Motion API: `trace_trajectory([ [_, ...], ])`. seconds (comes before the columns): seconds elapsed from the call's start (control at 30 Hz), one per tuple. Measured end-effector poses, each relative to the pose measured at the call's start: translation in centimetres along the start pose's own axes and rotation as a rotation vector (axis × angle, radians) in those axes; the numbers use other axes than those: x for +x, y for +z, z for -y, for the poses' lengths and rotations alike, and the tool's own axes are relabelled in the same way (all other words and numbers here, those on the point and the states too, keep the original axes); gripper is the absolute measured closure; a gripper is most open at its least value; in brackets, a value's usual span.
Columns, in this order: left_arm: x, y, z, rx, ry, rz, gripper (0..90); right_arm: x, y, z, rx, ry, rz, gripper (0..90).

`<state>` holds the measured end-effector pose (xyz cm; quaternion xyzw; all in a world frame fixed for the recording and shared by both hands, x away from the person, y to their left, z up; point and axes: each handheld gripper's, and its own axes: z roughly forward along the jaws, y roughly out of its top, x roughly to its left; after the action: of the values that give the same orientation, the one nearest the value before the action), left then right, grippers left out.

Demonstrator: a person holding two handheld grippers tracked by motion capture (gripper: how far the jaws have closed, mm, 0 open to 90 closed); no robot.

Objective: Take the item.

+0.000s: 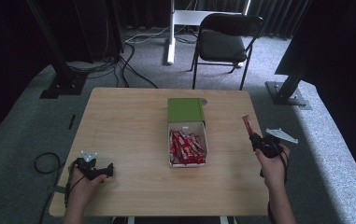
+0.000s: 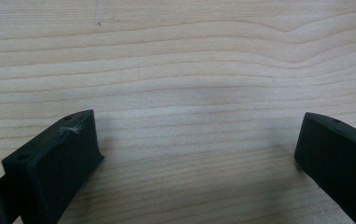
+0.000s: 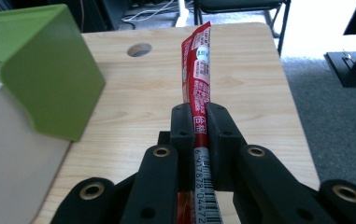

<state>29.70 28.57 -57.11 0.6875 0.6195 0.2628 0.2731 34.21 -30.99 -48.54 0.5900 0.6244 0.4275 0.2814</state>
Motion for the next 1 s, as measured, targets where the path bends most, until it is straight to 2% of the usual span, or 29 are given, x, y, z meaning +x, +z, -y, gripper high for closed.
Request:
trace_trajectory([
  [0.33, 0.0, 0.0, 0.0, 0.000, 0.000, 0.000, 0.7, -1.5, 1.0, 1.9, 0.015, 0.026, 0.030, 82.1],
  [0.7, 0.0, 0.0, 0.0, 0.000, 0.000, 0.000, 0.7, -3.7, 2.3, 4.4, 0.069, 0.055, 0.099, 82.1],
  [1.0, 0.0, 0.0, 0.0, -0.001, -0.001, 0.000, 0.7, -4.5, 3.1, 5.6, 0.103, 0.074, 0.129, 82.1],
])
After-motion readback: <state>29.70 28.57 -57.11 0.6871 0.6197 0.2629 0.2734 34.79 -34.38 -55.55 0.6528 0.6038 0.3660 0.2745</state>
